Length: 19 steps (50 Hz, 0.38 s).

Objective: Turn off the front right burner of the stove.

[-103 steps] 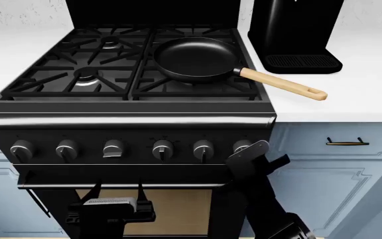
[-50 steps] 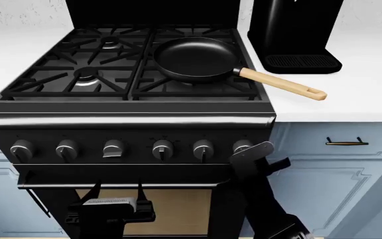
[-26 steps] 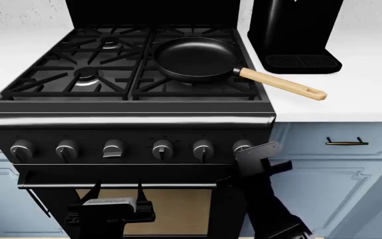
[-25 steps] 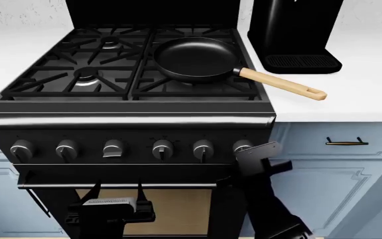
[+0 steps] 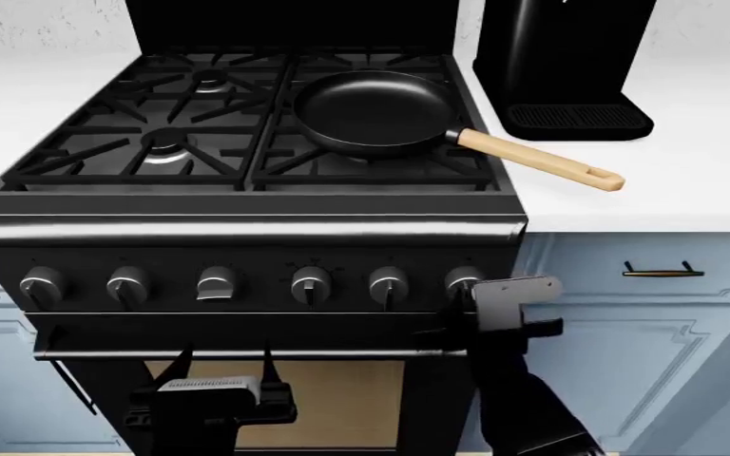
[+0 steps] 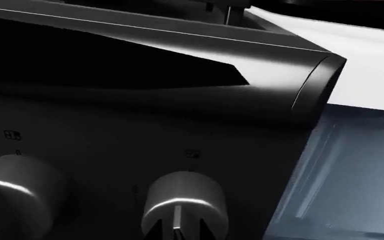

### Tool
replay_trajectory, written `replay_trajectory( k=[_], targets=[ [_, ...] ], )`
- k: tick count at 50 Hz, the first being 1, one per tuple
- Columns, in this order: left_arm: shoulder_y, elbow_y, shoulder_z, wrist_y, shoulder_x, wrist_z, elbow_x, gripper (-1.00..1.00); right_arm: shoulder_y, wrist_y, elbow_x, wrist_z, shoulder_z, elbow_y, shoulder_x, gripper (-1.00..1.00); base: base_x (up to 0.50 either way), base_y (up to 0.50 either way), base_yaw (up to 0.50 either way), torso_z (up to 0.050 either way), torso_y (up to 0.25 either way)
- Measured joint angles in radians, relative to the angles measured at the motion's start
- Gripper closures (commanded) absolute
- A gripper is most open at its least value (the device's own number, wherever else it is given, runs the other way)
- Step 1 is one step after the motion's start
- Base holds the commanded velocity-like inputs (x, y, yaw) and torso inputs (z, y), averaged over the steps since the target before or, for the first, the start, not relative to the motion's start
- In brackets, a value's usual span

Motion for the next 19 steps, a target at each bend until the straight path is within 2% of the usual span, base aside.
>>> replay_trajectory(
  k=[19],
  targets=[
    [-0.001, -0.001, 0.006, 0.004, -0.004, -0.004, -0.005, -1.00, -0.010, -0.021, 0.106, -0.015, 0.070, 0.005, -0.023, 1.00, 0.00, 0.00, 0.00, 0.000, 0.000]
  ],
)
